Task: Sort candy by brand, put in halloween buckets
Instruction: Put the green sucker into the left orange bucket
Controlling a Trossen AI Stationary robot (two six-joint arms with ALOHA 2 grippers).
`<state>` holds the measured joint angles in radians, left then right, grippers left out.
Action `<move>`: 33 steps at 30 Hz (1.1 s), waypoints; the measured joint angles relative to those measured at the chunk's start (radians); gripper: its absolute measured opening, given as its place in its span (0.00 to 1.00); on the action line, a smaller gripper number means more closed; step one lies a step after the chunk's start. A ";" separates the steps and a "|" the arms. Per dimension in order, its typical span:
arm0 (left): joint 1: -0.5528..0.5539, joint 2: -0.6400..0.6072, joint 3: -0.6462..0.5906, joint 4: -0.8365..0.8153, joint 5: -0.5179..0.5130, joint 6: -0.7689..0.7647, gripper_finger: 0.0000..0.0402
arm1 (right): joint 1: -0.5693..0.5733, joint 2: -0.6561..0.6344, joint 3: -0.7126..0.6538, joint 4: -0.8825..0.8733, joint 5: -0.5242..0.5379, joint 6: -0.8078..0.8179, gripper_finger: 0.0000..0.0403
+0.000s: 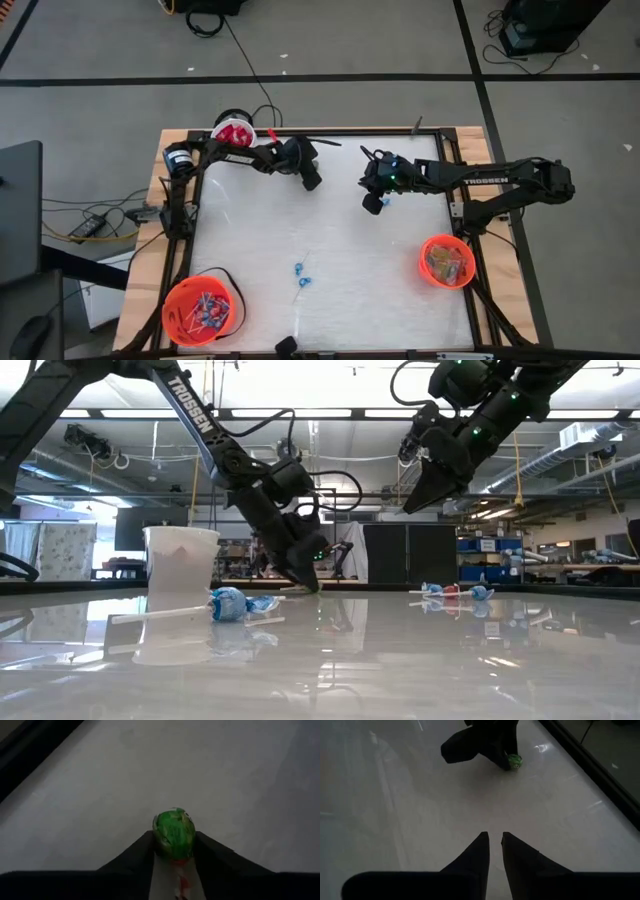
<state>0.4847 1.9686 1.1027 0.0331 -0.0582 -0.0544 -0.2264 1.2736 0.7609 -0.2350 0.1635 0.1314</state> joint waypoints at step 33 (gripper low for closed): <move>-0.533 -0.562 0.000 -0.650 -0.086 -0.231 0.30 | -0.026 0.001 -0.136 0.020 0.149 -0.052 0.35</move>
<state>-0.0485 1.4069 1.1030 -0.6170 -0.1441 -0.2851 -0.2523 1.2747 0.6247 -0.2147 0.3122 0.0795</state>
